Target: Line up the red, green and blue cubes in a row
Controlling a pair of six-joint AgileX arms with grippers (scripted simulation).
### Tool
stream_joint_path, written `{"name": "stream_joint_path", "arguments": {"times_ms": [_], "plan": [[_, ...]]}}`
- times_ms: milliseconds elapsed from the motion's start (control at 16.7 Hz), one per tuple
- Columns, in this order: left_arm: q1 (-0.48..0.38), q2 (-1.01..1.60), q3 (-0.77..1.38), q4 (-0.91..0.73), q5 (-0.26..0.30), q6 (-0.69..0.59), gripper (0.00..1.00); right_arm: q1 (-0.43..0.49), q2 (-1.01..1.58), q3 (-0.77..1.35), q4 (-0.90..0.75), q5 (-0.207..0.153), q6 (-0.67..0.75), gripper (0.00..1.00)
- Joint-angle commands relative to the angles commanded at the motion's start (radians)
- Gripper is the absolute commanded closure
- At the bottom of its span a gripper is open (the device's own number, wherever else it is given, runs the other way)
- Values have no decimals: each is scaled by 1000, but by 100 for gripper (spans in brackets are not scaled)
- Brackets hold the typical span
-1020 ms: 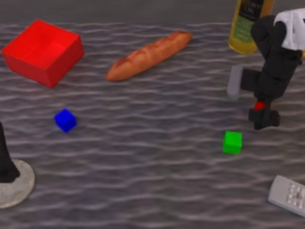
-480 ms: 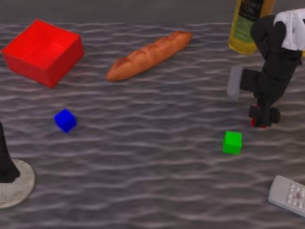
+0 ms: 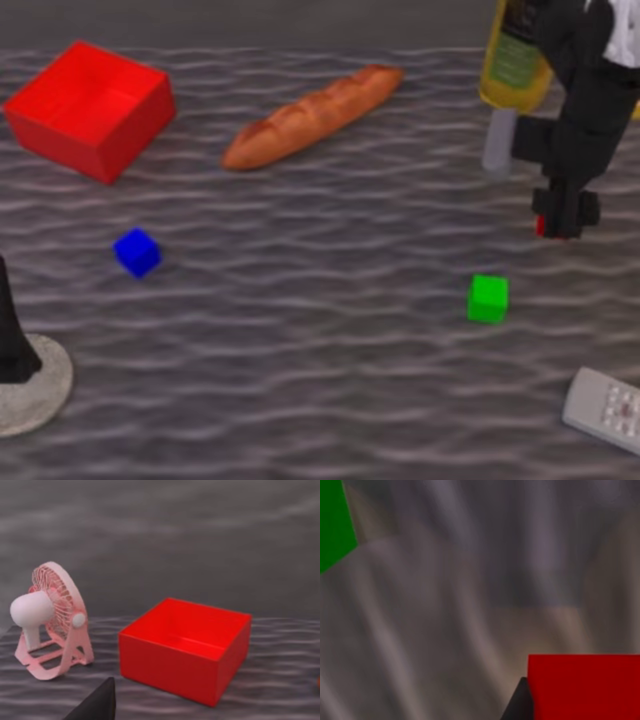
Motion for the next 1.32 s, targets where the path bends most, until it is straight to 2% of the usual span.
{"name": "stream_joint_path", "arguments": {"times_ms": [180, 480, 600, 780, 1320], "plan": [[0, 0, 0, 0, 0, 0, 0, 3, -31, 50, -73, 0, 0, 100], [0, 0, 0, 0, 0, 0, 0, 0, -29, 52, -75, 0, 3, 100], [0, 0, 0, 0, 0, 0, 0, 35, -16, 76, -87, 0, 22, 100], [0, 0, 0, 0, 0, 0, 0, 156, 20, 148, -125, 0, 92, 100], [0, 0, 0, 0, 0, 0, 0, 667, 146, 422, -274, -1, 404, 100]]}}
